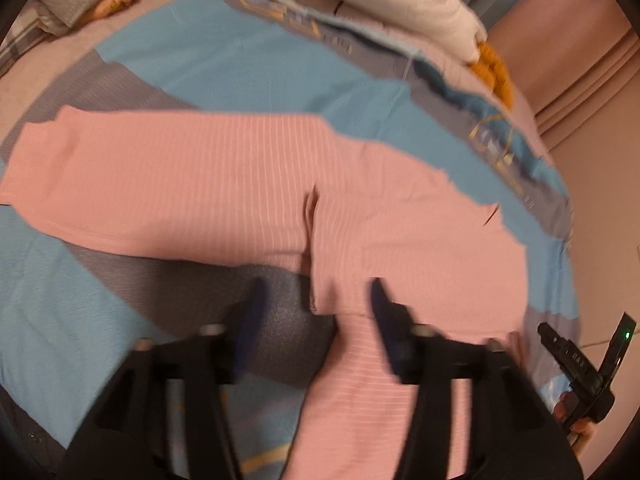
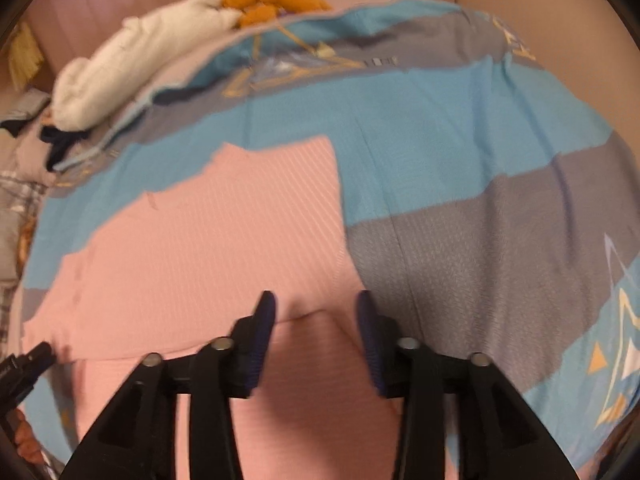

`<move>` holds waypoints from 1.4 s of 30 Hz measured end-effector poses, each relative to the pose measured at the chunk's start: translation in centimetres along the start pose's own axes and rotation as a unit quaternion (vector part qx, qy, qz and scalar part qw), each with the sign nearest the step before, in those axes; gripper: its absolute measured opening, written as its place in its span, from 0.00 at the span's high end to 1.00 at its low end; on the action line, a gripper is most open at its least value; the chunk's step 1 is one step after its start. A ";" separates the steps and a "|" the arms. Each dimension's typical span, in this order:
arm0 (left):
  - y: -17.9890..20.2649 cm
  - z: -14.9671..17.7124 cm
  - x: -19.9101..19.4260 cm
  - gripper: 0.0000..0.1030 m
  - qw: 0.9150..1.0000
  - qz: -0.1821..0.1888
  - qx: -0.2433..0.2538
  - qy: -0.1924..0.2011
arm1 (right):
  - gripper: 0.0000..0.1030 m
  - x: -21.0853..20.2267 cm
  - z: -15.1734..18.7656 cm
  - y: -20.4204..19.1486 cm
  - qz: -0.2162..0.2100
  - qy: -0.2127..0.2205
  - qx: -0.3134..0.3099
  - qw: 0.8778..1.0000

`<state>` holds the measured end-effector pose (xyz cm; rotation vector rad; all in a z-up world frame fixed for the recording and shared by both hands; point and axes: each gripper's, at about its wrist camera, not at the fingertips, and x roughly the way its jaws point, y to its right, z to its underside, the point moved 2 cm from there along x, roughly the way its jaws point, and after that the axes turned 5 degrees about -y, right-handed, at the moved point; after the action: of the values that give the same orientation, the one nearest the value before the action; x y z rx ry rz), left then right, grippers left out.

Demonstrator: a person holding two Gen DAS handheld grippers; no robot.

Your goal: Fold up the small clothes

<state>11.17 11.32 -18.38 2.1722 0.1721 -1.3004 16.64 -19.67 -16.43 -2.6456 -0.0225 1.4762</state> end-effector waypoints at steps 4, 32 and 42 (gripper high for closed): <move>0.2 0.0 -3.5 0.09 0.999 0.004 0.002 0.048 | 0.29 -3.3 0.3 -1.4 0.004 0.042 -0.024 0.999; -15.8 1.1 -6.6 0.02 0.961 -0.090 -0.229 0.125 | 0.04 -9.2 5.5 -0.9 -0.024 0.115 -0.052 0.992; -20.7 1.3 -5.4 0.21 0.945 -0.083 -0.291 0.126 | 0.04 -8.0 6.4 -0.3 -0.018 0.081 -0.022 0.996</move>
<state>-0.85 28.47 -23.06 1.8187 0.7565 -0.8946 6.95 -19.36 -12.93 -2.7755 -0.0894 1.2620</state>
